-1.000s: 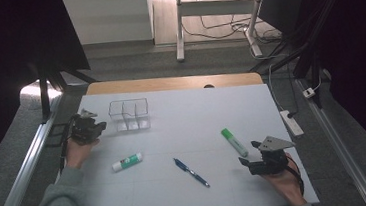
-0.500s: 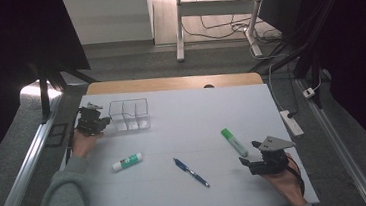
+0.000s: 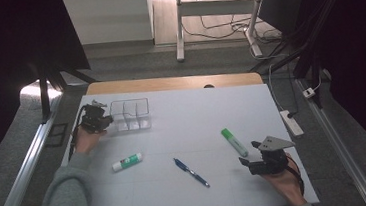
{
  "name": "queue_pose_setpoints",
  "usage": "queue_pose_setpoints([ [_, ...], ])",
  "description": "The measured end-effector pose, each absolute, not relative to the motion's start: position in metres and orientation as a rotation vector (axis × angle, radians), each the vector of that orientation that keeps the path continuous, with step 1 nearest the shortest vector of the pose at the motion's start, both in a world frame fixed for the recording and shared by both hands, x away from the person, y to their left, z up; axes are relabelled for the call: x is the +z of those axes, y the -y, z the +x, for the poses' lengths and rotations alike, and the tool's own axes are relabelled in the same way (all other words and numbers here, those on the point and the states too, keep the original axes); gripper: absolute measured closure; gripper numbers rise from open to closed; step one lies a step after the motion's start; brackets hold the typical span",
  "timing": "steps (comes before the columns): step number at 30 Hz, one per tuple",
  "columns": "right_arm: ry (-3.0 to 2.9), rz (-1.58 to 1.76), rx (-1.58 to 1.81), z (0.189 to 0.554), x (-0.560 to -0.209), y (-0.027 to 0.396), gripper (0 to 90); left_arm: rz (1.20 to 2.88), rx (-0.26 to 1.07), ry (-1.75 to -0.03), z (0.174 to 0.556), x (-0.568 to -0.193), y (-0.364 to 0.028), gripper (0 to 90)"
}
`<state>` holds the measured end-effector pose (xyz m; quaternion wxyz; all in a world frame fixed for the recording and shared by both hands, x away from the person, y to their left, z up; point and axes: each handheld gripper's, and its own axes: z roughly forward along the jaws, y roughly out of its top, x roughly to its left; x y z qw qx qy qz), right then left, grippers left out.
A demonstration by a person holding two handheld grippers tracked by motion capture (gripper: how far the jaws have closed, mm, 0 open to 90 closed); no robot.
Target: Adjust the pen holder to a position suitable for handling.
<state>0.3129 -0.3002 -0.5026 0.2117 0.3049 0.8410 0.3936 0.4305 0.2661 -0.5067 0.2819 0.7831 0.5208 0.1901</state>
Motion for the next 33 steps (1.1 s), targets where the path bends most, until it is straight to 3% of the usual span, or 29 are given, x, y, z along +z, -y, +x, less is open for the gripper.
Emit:
queue_pose_setpoints([
  [33, -2.336, 0.839, 1.094, 0.312, -0.502, 0.300, 23.4, 2.217, 0.476, -1.268, 0.438, -0.501, -0.224, 88.9],
])
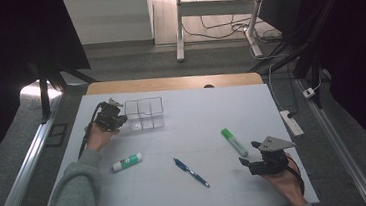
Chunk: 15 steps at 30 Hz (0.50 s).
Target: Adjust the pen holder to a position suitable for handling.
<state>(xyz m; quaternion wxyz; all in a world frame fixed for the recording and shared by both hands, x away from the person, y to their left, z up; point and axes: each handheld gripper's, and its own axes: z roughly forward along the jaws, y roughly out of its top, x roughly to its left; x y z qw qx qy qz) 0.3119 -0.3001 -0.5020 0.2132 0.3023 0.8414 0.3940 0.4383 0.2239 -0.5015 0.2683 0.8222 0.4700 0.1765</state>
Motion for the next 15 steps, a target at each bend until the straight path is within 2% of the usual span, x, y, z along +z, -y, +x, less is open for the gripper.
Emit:
queue_pose_setpoints([
  [15, -2.340, 0.838, 1.091, 0.312, -0.502, 0.299, 23.6, 2.245, 0.474, -1.233, 0.441, -0.500, -0.209, 88.8],
])
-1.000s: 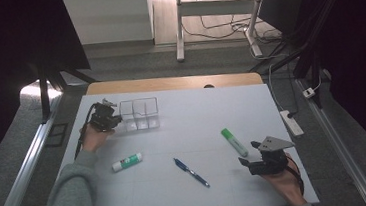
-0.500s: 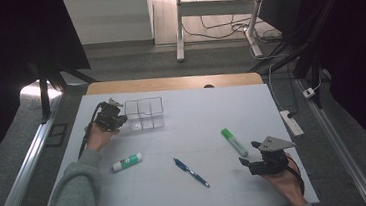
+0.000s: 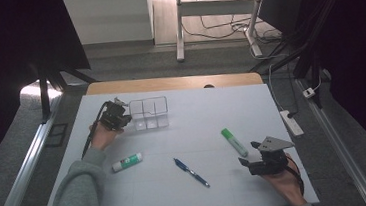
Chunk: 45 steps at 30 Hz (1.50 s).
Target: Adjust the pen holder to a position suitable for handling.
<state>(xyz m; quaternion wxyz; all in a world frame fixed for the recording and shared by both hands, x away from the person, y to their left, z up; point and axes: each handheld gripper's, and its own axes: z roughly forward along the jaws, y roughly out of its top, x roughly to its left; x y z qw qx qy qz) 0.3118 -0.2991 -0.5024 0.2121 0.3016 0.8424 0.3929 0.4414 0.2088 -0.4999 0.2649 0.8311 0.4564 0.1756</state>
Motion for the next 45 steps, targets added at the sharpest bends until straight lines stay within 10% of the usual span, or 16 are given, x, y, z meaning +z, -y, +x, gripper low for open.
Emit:
queue_pose_setpoints([
  [45, -2.348, 0.837, 1.094, 0.313, -0.504, 0.299, 24.1, 2.352, 0.478, -1.123, 0.458, -0.491, -0.156, 88.7],
])
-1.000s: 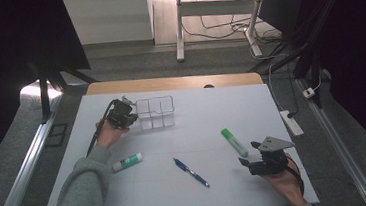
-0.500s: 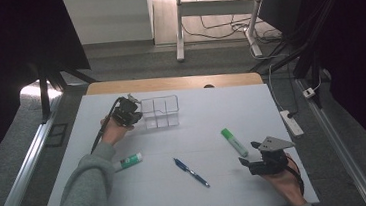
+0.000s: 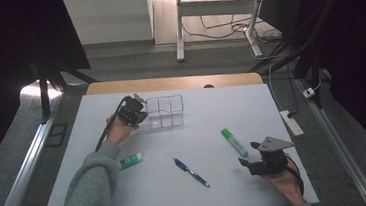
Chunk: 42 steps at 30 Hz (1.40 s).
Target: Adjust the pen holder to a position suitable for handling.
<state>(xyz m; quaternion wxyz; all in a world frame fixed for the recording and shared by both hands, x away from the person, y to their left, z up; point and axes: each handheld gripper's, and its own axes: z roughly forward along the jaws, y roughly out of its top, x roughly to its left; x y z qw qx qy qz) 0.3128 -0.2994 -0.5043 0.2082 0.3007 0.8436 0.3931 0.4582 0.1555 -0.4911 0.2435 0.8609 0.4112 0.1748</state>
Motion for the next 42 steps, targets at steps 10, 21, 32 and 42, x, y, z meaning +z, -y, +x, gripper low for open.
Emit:
queue_pose_setpoints([
  [10, -2.354, 0.838, 1.087, 0.313, -0.505, 0.300, 24.1, 2.365, 0.474, -1.116, 0.467, -0.493, -0.141, 88.7],
  [21, -2.355, 0.845, 1.089, 0.313, -0.506, 0.300, 24.1, 2.366, 0.481, -1.107, 0.472, -0.493, -0.129, 88.7],
  [32, -2.357, 0.841, 1.092, 0.314, -0.506, 0.300, 24.1, 2.370, 0.486, -1.107, 0.475, -0.494, -0.118, 88.6],
  [42, -2.363, 0.840, 1.088, 0.314, -0.506, 0.300, 24.1, 2.369, 0.488, -1.105, 0.478, -0.493, -0.107, 88.6],
])
